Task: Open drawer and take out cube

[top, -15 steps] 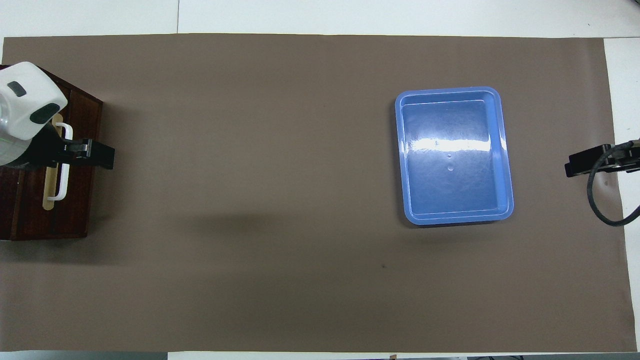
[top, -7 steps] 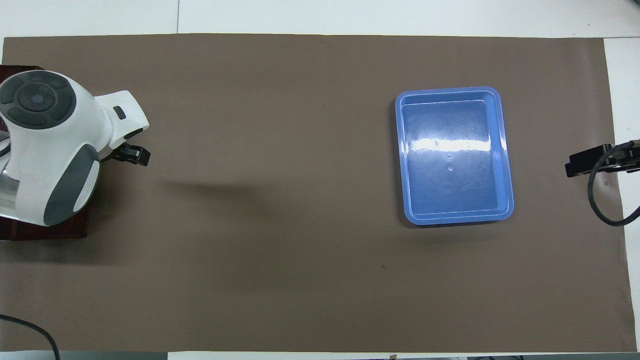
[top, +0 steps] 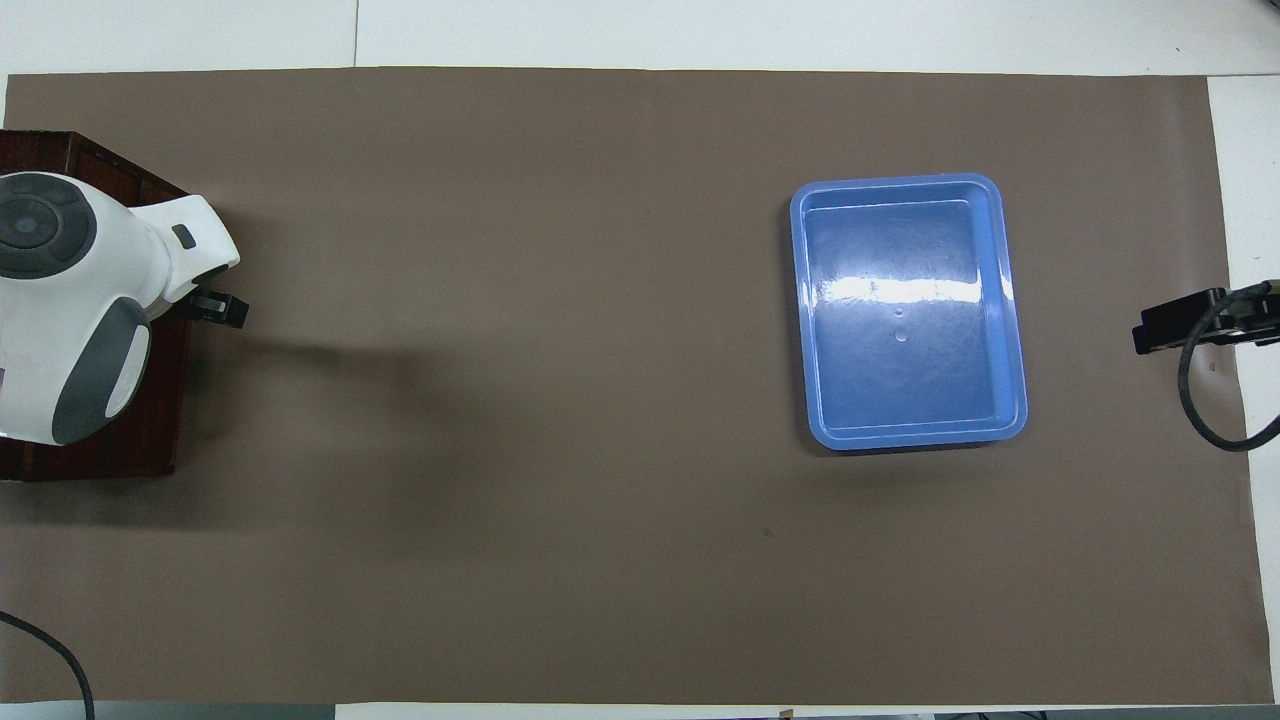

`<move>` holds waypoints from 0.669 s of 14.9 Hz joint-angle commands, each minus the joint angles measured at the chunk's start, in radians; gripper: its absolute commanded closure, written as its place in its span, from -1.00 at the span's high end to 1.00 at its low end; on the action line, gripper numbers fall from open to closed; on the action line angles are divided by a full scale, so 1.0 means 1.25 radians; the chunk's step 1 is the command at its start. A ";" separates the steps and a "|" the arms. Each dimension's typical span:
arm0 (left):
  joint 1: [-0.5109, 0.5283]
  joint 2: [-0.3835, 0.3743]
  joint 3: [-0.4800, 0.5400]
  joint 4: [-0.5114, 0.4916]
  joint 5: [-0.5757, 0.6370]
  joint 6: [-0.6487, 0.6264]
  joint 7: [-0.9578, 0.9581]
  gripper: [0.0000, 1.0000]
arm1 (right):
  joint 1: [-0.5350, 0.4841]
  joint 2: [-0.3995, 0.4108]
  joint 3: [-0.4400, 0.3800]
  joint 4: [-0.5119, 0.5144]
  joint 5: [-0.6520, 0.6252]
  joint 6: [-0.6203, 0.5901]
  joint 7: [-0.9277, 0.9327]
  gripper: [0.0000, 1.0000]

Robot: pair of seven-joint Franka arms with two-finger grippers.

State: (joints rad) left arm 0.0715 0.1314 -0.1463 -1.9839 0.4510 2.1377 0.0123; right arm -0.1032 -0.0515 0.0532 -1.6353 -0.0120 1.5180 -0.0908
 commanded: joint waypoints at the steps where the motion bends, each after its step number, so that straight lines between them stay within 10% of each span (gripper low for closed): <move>1: 0.004 -0.029 -0.003 -0.063 0.016 0.046 -0.004 1.00 | -0.012 -0.010 0.005 -0.010 -0.014 0.010 -0.017 1.00; 10: 0.014 -0.006 -0.003 -0.023 0.076 0.045 0.004 1.00 | -0.011 -0.010 0.005 -0.011 -0.014 0.009 -0.015 1.00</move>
State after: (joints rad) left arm 0.0731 0.1225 -0.1483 -2.0307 0.5231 2.1827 0.0123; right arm -0.1033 -0.0515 0.0528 -1.6353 -0.0120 1.5180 -0.0908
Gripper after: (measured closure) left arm 0.000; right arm 0.000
